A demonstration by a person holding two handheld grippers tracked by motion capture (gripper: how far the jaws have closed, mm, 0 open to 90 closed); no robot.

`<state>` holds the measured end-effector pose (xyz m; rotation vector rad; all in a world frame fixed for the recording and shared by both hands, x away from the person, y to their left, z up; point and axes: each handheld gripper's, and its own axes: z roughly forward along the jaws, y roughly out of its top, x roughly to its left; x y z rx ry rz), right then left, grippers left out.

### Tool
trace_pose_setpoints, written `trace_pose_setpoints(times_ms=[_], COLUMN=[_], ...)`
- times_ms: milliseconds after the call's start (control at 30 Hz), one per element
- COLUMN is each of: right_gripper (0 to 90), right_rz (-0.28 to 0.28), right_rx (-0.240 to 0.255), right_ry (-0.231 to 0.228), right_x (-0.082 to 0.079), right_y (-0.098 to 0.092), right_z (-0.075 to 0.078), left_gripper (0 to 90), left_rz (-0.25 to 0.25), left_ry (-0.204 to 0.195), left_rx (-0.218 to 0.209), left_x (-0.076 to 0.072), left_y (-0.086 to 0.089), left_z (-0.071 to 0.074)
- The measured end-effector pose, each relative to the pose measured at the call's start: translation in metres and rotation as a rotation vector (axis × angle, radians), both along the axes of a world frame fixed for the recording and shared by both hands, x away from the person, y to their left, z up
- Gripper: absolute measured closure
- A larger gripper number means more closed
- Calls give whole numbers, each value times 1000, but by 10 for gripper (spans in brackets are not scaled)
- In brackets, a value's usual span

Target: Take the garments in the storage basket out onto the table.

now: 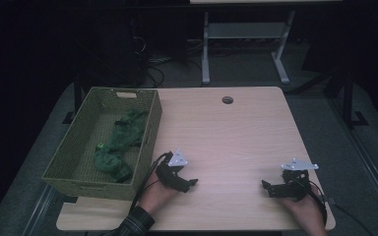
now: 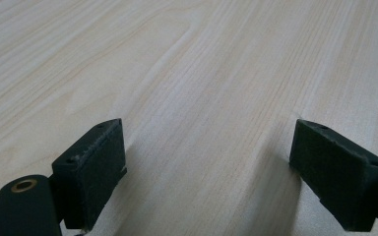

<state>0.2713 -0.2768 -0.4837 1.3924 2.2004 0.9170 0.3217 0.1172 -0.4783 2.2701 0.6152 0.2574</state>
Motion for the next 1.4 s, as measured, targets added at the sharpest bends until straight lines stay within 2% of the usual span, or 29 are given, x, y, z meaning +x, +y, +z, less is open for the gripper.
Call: trace_pose_setpoints(times_ms=[300,500,633,900,1167,1300,1400], right_gripper=[0,0,0,0,0,0,0], right_rz=[0,1,0,4,12,16,15], right_rx=[0,0,0,0,-1,-2,-1], right_ry=[0,1,0,2,0,-3,-2], right_x=[0,0,0,-1,-1,-1,-1], right_y=[0,0,0,0,0,0,1], right_z=[0,0,0,0,0,0,0], left_gripper=[126,130,130,131,136,135,135], left_rz=[3,9,10,10,2,5,-1], left_ry=[4,-1,17,14,51,51,50], left_rx=[2,19,19,13,13,3,11], left_x=[1,2,3,0,1,-1,-2], left_y=[0,0,2,5,3,3,3], left_z=[0,3,7,21,31,37,42])
